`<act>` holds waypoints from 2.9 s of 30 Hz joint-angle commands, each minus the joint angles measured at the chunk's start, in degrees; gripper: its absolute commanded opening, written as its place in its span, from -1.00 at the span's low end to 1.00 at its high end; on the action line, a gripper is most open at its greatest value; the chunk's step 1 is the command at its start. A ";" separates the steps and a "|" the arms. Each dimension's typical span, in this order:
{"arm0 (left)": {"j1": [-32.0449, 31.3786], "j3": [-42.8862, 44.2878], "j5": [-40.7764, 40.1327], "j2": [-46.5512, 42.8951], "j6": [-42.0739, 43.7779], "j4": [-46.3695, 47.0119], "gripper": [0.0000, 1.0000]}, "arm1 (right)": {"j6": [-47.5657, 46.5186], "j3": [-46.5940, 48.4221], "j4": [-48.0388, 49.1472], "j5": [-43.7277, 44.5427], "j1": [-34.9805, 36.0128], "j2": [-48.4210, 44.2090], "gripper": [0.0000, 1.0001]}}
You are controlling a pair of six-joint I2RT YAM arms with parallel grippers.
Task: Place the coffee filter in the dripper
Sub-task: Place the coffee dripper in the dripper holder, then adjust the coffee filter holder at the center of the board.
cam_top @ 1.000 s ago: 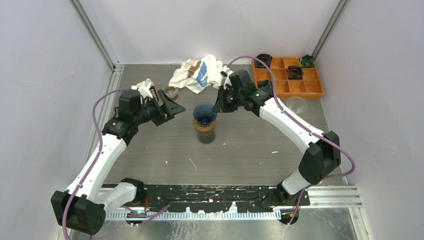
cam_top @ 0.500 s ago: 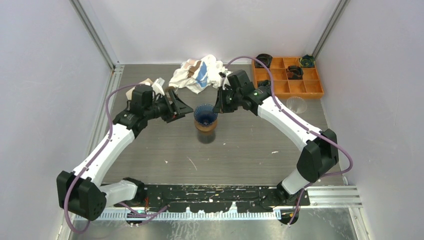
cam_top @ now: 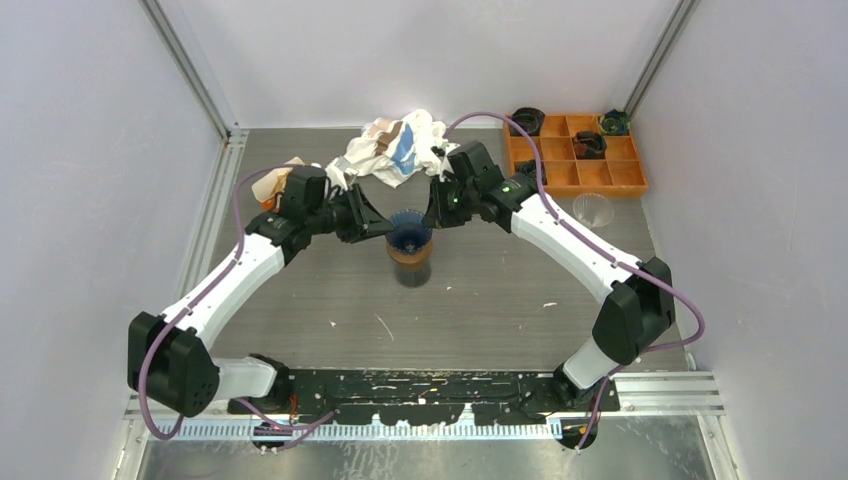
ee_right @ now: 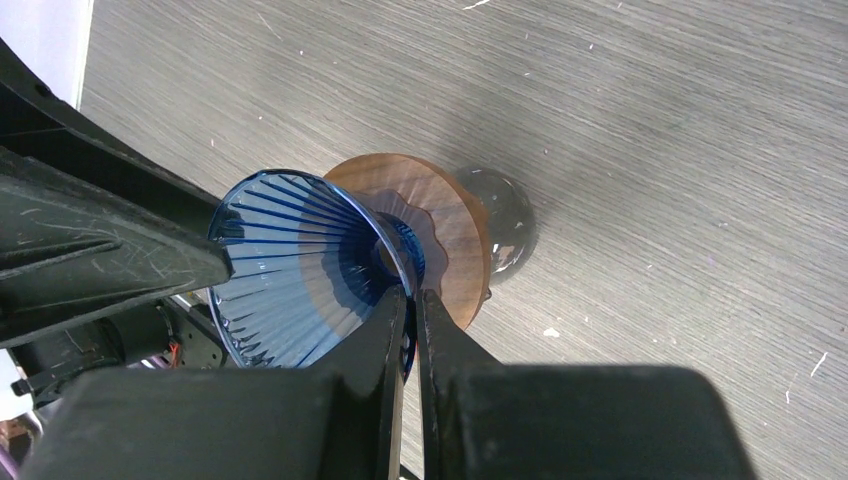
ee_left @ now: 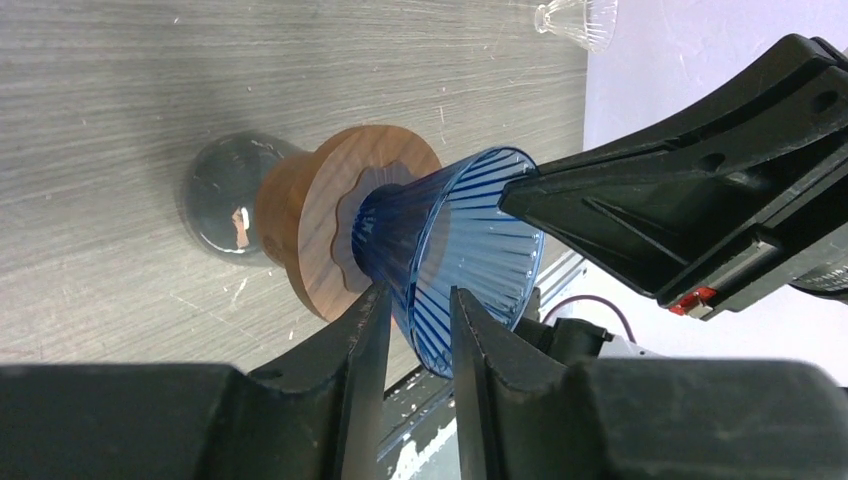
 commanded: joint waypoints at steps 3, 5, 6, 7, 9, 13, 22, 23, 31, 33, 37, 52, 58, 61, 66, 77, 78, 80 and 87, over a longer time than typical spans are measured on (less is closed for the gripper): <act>-0.94 4.06 -0.20 2.03 2.44 0.82 -0.58 | -1.58 2.43 -0.95 2.29 0.70 0.96 -0.98; -1.14 4.50 -0.21 2.70 2.99 0.13 -0.70 | -1.67 2.44 -1.18 2.59 0.78 1.18 -0.99; -1.28 4.72 -0.20 3.10 3.29 -0.24 -0.74 | -1.74 2.44 -1.34 2.72 0.86 1.35 -0.99; -1.44 4.92 -0.24 3.42 3.68 -0.75 -0.79 | -1.83 2.54 -1.46 2.93 0.84 1.45 -0.99; -1.72 5.32 -0.50 3.94 4.34 -1.84 -0.87 | -2.00 2.43 -1.65 3.07 0.91 1.66 -0.99; -2.68 5.35 -1.96 4.45 5.50 -3.62 -0.92 | -2.28 1.83 -1.75 3.65 1.06 2.01 -0.99; -4.06 6.36 -6.30 4.30 8.96 -8.90 -0.93 | -2.69 -2.58 -0.96 4.72 1.83 3.31 -0.99; -4.14 6.42 -6.64 4.18 9.14 -9.15 -0.92 | -2.65 -3.13 -0.70 4.61 1.88 3.46 -0.99; -4.65 6.69 -6.71 4.92 9.60 -9.83 -0.91 | -2.54 -5.86 -0.26 6.63 1.98 4.93 -0.99; -4.91 6.69 -7.30 4.94 9.75 -9.93 -0.91 | -2.60 -6.54 -0.18 6.74 1.98 4.88 -0.99; -5.75 6.75 -8.61 4.84 10.19 -10.41 -0.89 | -3.05 -8.90 1.31 6.52 2.11 4.18 -0.99; -6.77 8.69 -11.95 3.25 10.94 -11.39 -0.67 | -3.28 -8.66 4.88 4.57 2.61 0.14 -0.83; -6.75 11.08 -14.03 2.82 11.03 -11.71 -0.42 | -2.73 -3.58 3.50 5.42 2.63 -0.17 -0.66; -6.71 12.66 -14.88 2.96 11.35 -11.90 -0.27 | -2.89 -0.78 2.32 5.74 2.60 0.07 -0.53; -6.54 15.81 -15.53 3.34 12.38 -13.41 0.02 | -3.34 3.75 0.06 6.52 2.40 0.49 -0.34; -0.34 18.41 -18.33 -0.74 19.28 -16.57 0.42 | -5.92 9.02 -2.72 8.69 1.63 -3.98 0.07; 1.02 18.31 -18.42 -1.95 20.22 -16.73 0.43 | -6.35 8.53 -2.64 9.66 1.34 -4.96 0.12; 4.57 18.36 -19.17 -2.75 22.33 -17.58 0.46 | -7.38 7.39 -2.63 11.37 0.92 -6.99 0.21; 13.45 20.17 -21.71 -1.40 29.61 -20.37 0.50 | -10.40 1.34 -1.31 17.10 -1.89 -15.07 0.38</act>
